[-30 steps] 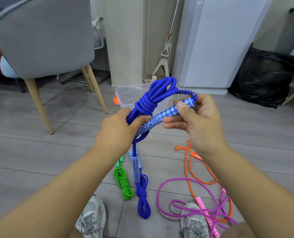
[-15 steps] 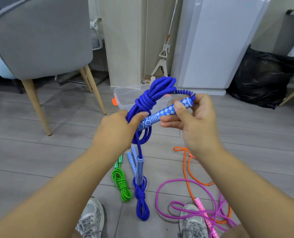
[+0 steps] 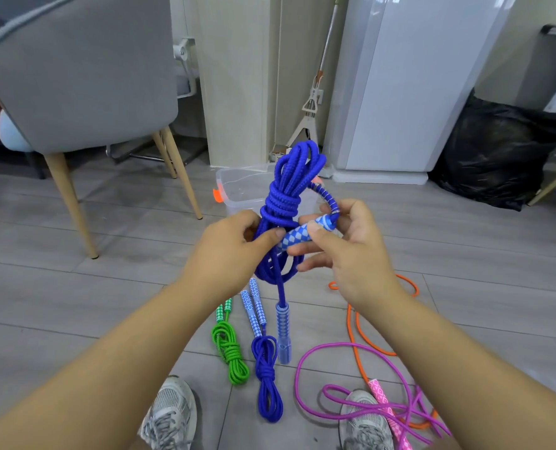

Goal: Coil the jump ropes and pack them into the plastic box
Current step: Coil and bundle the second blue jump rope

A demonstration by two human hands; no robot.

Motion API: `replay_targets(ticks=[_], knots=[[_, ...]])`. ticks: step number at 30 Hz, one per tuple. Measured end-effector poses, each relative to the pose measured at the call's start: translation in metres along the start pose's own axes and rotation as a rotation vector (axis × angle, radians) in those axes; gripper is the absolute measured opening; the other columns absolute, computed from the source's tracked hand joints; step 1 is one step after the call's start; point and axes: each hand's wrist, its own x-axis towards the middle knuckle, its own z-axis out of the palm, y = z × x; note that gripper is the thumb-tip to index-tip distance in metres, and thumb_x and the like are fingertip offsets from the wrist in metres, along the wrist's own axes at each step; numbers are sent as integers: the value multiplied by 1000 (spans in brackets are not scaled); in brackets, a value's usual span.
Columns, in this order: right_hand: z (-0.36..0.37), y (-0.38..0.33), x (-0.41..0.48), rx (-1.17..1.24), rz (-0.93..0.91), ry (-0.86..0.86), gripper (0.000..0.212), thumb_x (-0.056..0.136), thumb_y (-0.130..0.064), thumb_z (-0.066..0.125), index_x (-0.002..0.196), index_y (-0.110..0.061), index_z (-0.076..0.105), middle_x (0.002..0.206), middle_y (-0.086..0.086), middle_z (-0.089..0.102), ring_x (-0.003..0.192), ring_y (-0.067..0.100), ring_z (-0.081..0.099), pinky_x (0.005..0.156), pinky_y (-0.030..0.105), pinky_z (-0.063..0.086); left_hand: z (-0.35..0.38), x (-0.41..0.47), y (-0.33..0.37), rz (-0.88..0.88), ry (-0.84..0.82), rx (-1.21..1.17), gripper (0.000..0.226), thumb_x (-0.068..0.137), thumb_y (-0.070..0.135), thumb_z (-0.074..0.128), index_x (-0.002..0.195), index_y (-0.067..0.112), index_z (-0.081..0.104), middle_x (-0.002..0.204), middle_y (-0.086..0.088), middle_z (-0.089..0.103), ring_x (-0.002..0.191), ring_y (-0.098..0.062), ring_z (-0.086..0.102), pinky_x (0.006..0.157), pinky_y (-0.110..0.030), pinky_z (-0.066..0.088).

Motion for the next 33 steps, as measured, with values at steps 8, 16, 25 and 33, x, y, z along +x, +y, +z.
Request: replay_targets(ticks=[8, 16, 25, 33], knots=[[-22, -3, 7, -470, 26, -47, 11, 87, -21, 62, 93, -28, 60, 91, -10, 61, 68, 9, 49, 62, 21, 37, -4, -5, -2, 49, 32, -1, 23, 80, 43, 65, 77, 21, 58, 71, 2, 60, 68, -24, 59, 71, -48, 54], [-21, -22, 8, -355, -15, 19, 21, 79, -43, 68, 86, -26, 59, 84, -15, 59, 52, 8, 52, 45, 16, 37, 1, -11, -4, 267, 10, 299, 27, 80, 42, 63, 77, 16, 57, 74, 3, 54, 67, -17, 51, 62, -35, 42], [-31, -18, 8, -218, 51, -23, 4, 90, -11, 58, 88, -9, 61, 72, 9, 64, 50, 18, 61, 51, 27, 56, 1, -11, -23, 334, -206, 410, 37, 79, 65, 38, 79, 28, 36, 80, 9, 41, 73, -11, 42, 61, -25, 34], [-54, -7, 6, -194, 83, -14, 6, 89, -7, 57, 91, -10, 62, 74, 8, 68, 61, 22, 67, 58, 25, 57, -12, -15, -34, 208, -273, 506, 40, 80, 68, 33, 90, 29, 36, 78, 5, 53, 67, -10, 47, 57, -30, 35]])
